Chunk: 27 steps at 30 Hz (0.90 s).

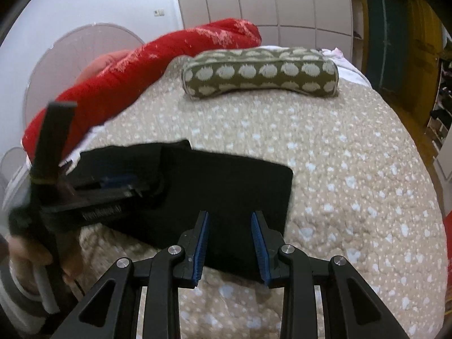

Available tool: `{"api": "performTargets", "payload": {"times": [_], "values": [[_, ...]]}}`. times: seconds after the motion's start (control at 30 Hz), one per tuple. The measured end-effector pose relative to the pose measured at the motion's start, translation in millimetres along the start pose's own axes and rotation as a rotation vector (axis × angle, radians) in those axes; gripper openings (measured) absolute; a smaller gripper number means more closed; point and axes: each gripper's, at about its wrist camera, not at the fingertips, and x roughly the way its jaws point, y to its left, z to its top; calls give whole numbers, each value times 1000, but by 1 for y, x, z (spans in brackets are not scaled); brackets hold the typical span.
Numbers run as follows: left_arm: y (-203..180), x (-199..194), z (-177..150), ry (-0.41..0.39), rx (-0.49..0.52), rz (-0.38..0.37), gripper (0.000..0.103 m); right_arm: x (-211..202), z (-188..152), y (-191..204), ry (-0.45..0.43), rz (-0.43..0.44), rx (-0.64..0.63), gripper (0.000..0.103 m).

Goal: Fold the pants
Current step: 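Press the folded black pants flat with both tools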

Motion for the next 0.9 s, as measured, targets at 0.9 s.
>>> {"api": "performTargets", "payload": {"times": [0.9], "values": [[45, -30, -12, -4, -114, 74, 48, 88, 40, 55, 88, 128, -57, 30]]}}
